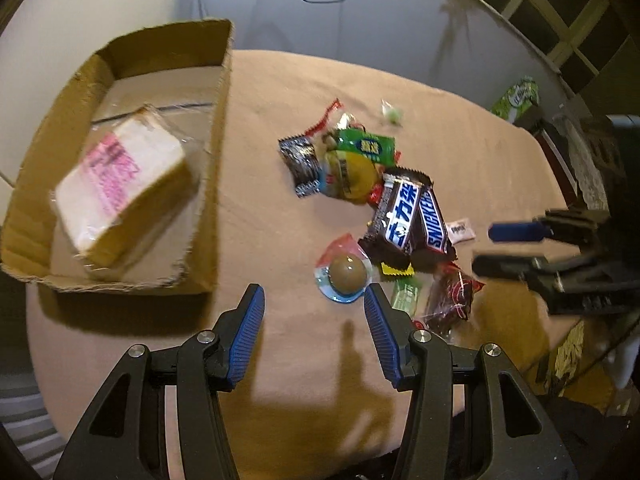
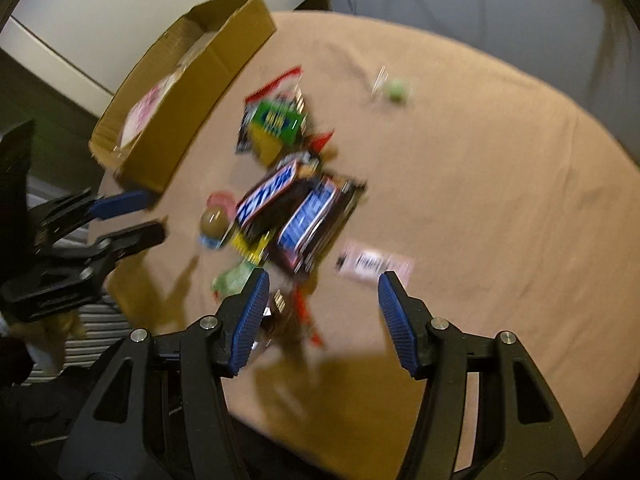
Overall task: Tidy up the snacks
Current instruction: 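Open the left tool to release the bread and withdraw, then grasp the chocolate egg with the left tool while the right tool grasps the red-wrapped chocolate, then carry both candies into the box and open both tools to drop them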
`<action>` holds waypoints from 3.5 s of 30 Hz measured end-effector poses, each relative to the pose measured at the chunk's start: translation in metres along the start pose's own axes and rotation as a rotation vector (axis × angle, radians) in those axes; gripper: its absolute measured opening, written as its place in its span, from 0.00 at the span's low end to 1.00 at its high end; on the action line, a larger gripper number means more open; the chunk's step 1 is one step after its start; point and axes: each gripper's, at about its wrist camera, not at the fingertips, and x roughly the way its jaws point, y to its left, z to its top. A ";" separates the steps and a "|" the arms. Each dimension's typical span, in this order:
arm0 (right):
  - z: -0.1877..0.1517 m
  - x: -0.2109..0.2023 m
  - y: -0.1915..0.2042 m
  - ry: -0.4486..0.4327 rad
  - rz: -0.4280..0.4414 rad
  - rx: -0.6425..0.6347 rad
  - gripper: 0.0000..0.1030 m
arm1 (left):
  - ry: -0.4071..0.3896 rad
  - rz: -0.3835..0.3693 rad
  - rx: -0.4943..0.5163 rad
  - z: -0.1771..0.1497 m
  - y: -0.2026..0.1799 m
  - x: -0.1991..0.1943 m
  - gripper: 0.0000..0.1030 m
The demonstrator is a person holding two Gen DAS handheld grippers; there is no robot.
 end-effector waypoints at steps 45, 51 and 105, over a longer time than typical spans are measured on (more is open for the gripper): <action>-0.020 0.027 0.048 0.027 0.025 0.002 0.53 | 0.029 -0.019 0.029 0.008 -0.008 0.030 0.30; -0.022 0.006 0.038 0.005 0.043 0.014 0.53 | 0.010 -0.030 0.013 0.007 -0.001 0.016 0.30; 0.192 0.026 0.135 -0.116 0.022 -0.267 0.54 | -0.169 0.140 -0.247 0.038 0.120 -0.054 0.30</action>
